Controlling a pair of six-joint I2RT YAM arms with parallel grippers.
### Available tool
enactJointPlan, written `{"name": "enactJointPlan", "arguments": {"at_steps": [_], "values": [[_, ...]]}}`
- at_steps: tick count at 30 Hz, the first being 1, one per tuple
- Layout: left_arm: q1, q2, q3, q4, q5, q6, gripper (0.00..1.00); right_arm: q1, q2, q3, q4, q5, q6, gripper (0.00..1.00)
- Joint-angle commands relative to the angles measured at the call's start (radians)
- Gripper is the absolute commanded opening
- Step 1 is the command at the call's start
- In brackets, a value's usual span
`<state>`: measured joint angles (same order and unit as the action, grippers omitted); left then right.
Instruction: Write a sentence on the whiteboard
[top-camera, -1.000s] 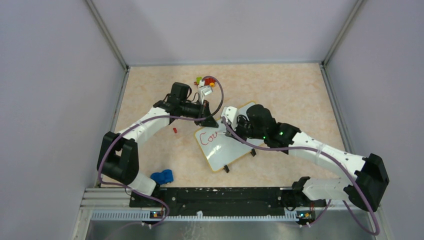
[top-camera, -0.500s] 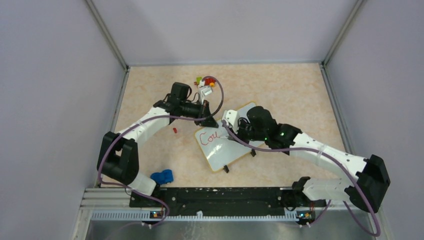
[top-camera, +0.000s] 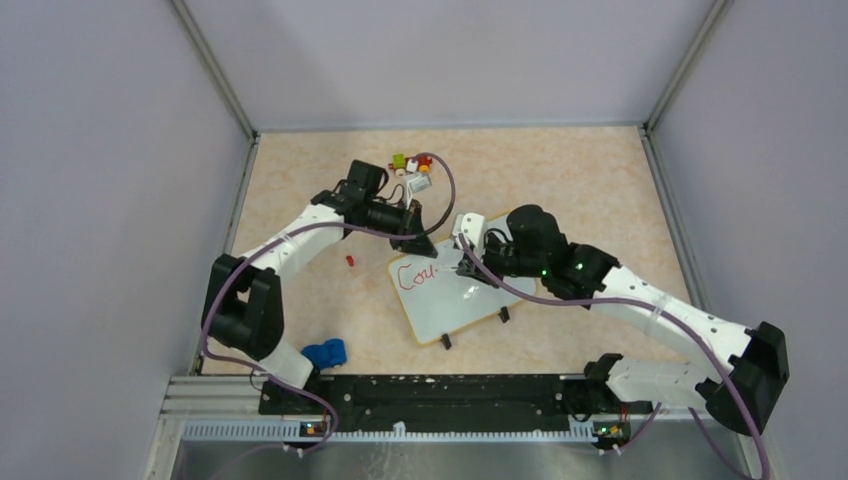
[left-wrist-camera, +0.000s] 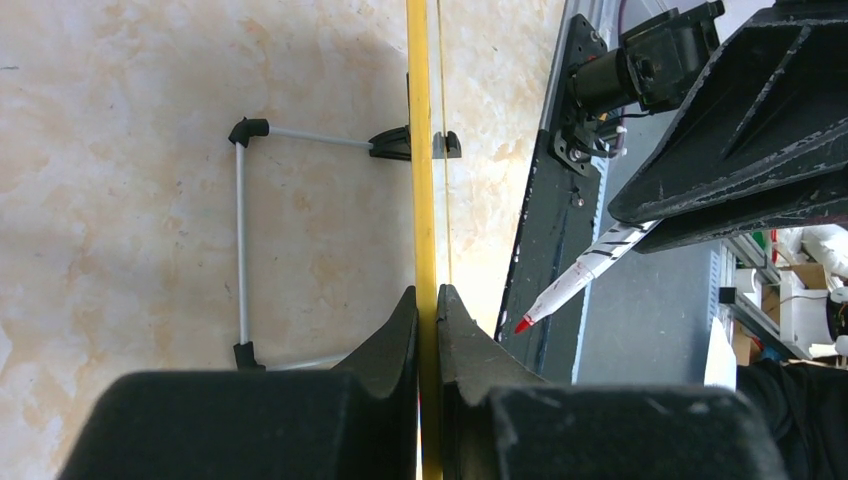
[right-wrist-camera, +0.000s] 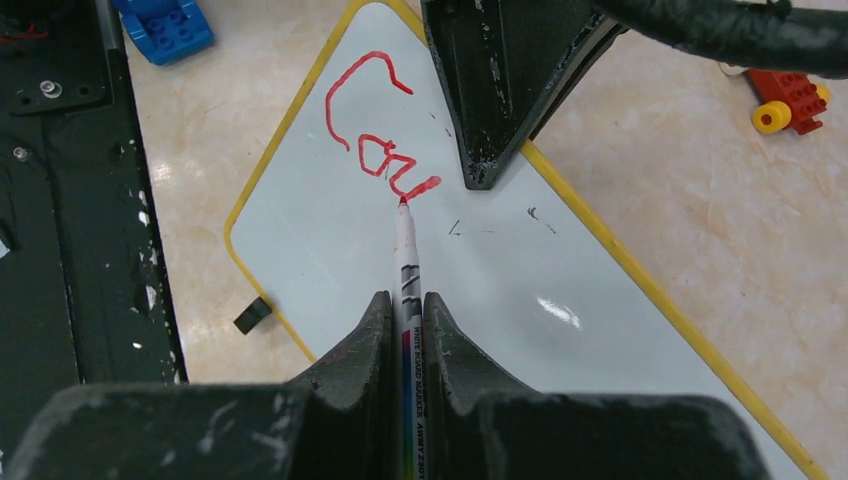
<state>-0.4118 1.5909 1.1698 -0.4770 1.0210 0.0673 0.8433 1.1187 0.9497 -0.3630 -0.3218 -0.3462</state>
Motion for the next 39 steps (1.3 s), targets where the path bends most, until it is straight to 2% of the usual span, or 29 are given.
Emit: {"name": "enactJointPlan", "arguments": {"at_steps": [1,11,21,39], "values": [[-0.012,0.04,0.012,-0.064,0.002,0.123,0.0,-0.01,-0.027,-0.026,0.082,0.01,-0.034,0.0],[-0.013,0.042,0.012,-0.06,-0.002,0.101,0.0,-0.009,0.002,-0.023,0.166,0.054,0.003,0.0],[-0.013,0.037,0.001,-0.047,-0.007,0.086,0.0,-0.008,0.026,-0.021,0.146,0.033,-0.005,0.0],[-0.013,0.036,-0.007,-0.037,-0.011,0.078,0.0,-0.009,0.053,-0.025,0.151,0.103,0.0,0.0]]}}
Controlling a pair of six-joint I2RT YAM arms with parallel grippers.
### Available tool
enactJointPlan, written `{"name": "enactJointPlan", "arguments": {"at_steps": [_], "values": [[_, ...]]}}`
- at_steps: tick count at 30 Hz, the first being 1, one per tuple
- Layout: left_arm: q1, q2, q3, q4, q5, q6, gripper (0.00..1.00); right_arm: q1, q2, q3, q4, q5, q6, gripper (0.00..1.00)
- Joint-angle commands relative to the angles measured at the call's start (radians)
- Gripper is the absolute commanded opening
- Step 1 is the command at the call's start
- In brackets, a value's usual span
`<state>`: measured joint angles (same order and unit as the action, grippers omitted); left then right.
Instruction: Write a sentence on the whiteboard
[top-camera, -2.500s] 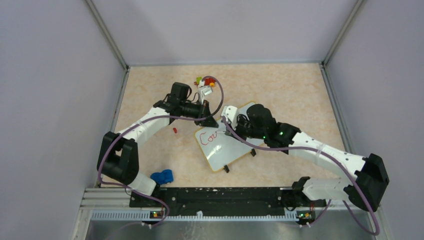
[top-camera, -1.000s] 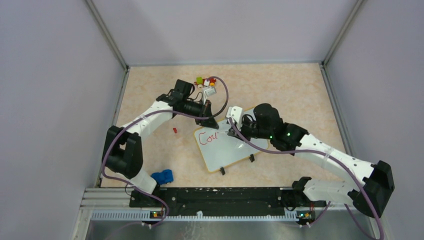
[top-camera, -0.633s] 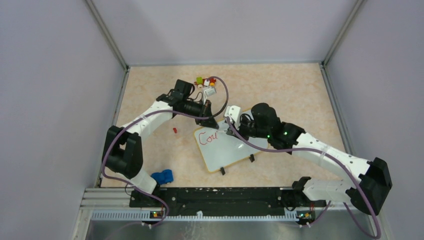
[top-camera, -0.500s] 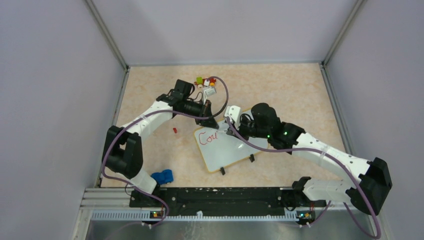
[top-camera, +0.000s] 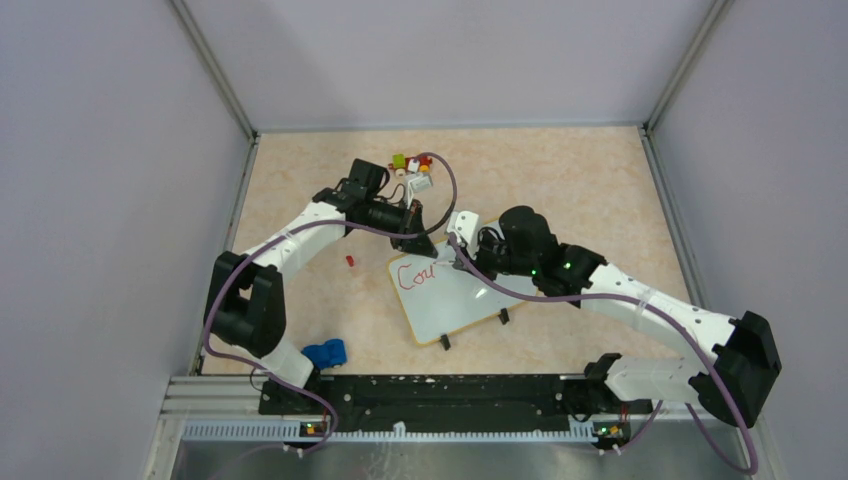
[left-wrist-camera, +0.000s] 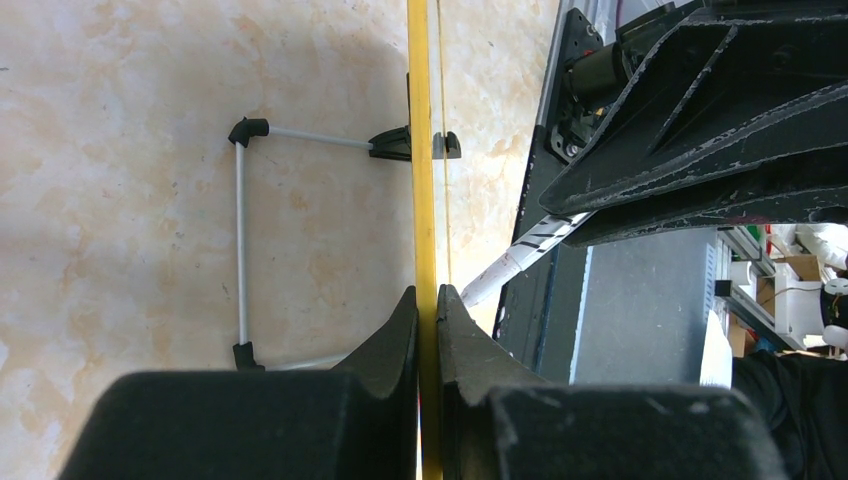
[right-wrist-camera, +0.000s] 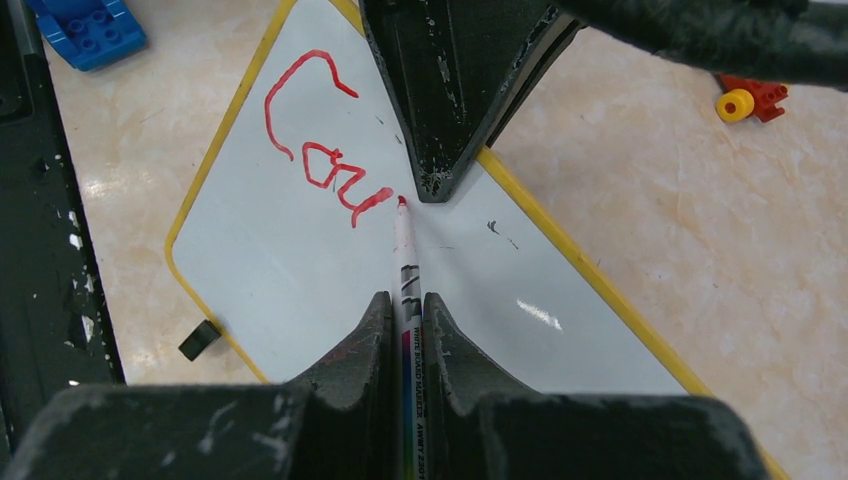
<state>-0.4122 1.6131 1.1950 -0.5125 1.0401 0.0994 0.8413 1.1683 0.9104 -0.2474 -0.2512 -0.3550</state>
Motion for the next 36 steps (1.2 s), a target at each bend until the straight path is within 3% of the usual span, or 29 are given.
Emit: {"name": "enactJointPlan", "arguments": {"at_steps": [1,20,36], "values": [[-0.013,0.014,-0.033,-0.002,-0.029,0.046,0.0,-0.006,0.0,0.011,0.032,0.037,0.01,0.0],[-0.013,0.021,-0.031,0.0,-0.031,0.042,0.0,0.006,-0.029,-0.056,-0.044,-0.026,-0.014,0.0],[-0.012,0.015,-0.034,0.002,-0.029,0.043,0.0,0.012,-0.001,-0.011,0.01,0.029,0.027,0.0]]}}
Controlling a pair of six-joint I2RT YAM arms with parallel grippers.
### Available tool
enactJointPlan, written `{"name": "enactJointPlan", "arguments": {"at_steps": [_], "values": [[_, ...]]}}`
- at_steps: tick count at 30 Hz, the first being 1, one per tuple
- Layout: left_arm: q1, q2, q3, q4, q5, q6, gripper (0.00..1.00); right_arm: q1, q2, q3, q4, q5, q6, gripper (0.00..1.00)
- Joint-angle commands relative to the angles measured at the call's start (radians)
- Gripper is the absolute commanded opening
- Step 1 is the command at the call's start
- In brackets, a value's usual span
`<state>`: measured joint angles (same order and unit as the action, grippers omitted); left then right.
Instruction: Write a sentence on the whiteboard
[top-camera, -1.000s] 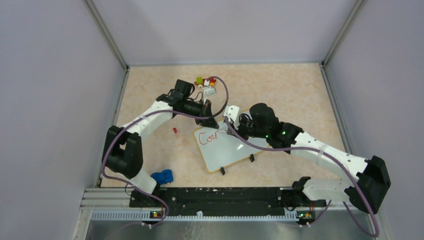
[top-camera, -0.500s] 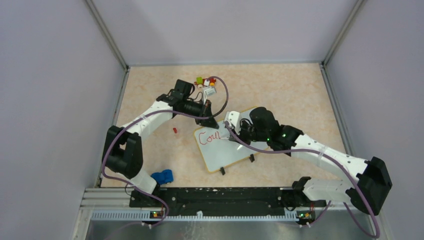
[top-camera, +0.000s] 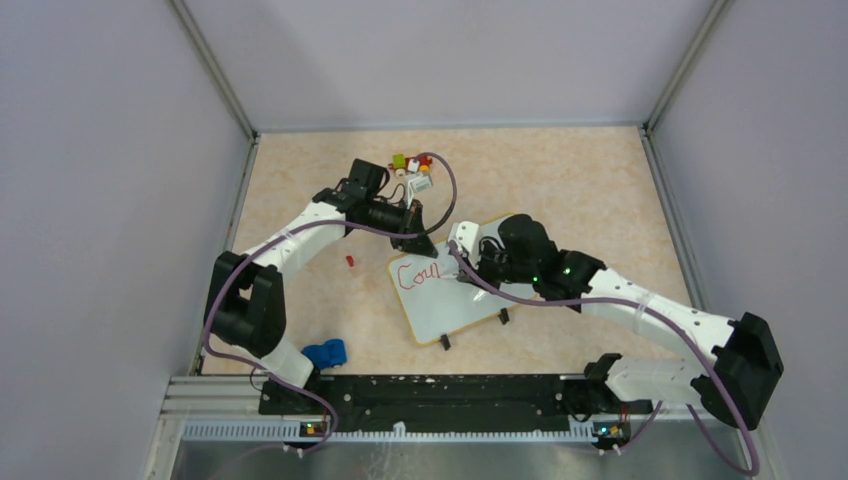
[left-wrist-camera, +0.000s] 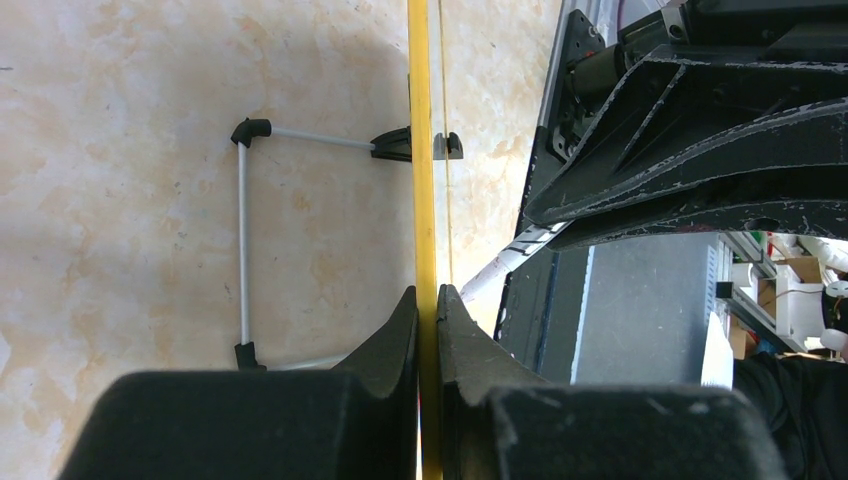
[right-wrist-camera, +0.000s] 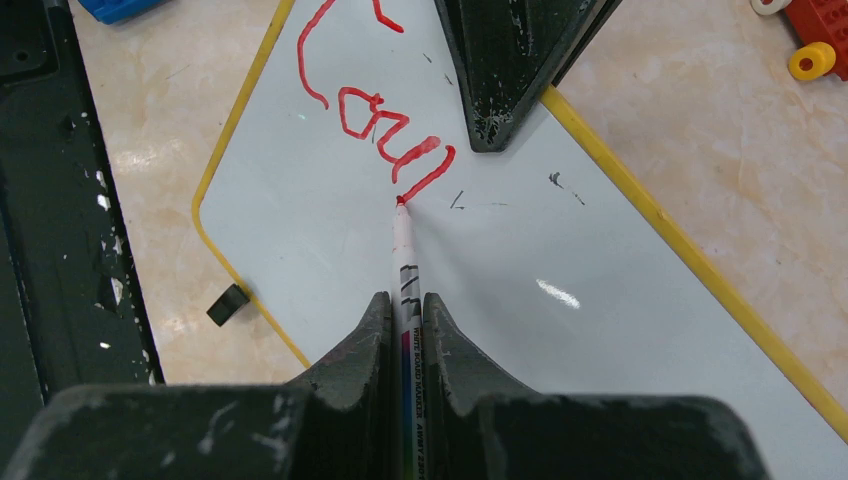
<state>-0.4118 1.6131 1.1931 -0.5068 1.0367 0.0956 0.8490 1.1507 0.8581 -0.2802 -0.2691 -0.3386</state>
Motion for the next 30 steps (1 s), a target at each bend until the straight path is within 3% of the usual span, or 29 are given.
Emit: {"name": "enactJointPlan", "arguments": {"at_steps": [1,30], "values": [[-0.013,0.014,-0.034,-0.004,-0.027,0.047,0.0,0.004,0.018,0.043,0.046,0.048,0.013,0.0],[-0.013,0.018,-0.03,-0.006,-0.031,0.042,0.0,-0.043,0.002,0.074,0.061,0.109,0.03,0.0]]}}
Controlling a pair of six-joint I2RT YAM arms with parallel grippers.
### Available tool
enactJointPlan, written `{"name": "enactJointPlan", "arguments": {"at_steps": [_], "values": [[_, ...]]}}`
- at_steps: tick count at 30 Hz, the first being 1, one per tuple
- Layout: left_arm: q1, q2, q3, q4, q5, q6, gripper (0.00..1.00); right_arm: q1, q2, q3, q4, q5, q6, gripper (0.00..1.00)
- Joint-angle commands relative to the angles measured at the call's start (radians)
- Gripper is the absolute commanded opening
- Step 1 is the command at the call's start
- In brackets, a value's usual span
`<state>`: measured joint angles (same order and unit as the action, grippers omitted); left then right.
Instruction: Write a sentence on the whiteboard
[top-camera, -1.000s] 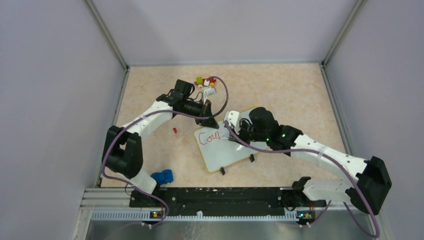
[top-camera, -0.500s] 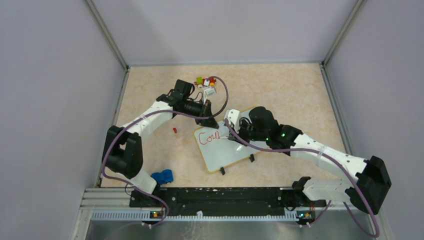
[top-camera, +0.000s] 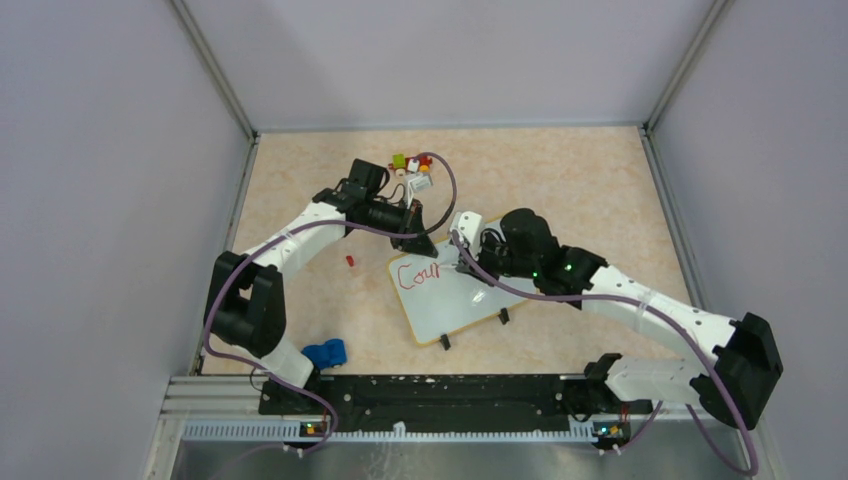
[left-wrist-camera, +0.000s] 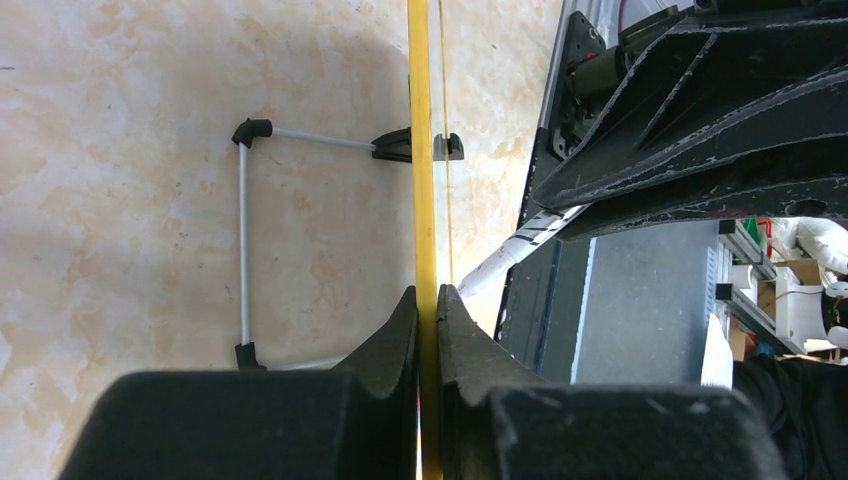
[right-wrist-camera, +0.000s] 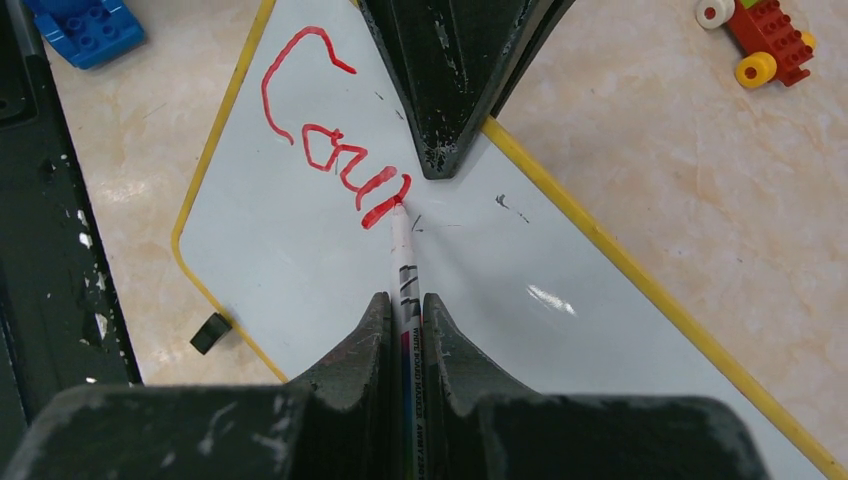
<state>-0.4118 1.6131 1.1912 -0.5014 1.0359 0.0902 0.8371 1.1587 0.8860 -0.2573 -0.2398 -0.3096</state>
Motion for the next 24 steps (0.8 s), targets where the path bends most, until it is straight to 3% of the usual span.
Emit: {"name": "enactJointPlan", "arguments": {"at_steps": [1,12,19,24], "values": [[-0.013,0.017,-0.028,-0.011,-0.03,0.048,0.0,-0.036,-0.011,0.046,0.037,0.082,0.001,0.0],[-0.013,0.02,-0.026,-0.011,-0.033,0.045,0.0,-0.049,-0.051,0.032,-0.002,0.068,-0.016,0.0],[-0.013,0.015,-0.028,-0.009,-0.025,0.043,0.0,-0.049,-0.096,0.033,-0.058,-0.078,-0.04,0.0],[-0.013,0.011,-0.03,-0.008,-0.026,0.039,0.0,-0.049,-0.096,0.011,-0.033,-0.038,-0.031,0.0]]}}
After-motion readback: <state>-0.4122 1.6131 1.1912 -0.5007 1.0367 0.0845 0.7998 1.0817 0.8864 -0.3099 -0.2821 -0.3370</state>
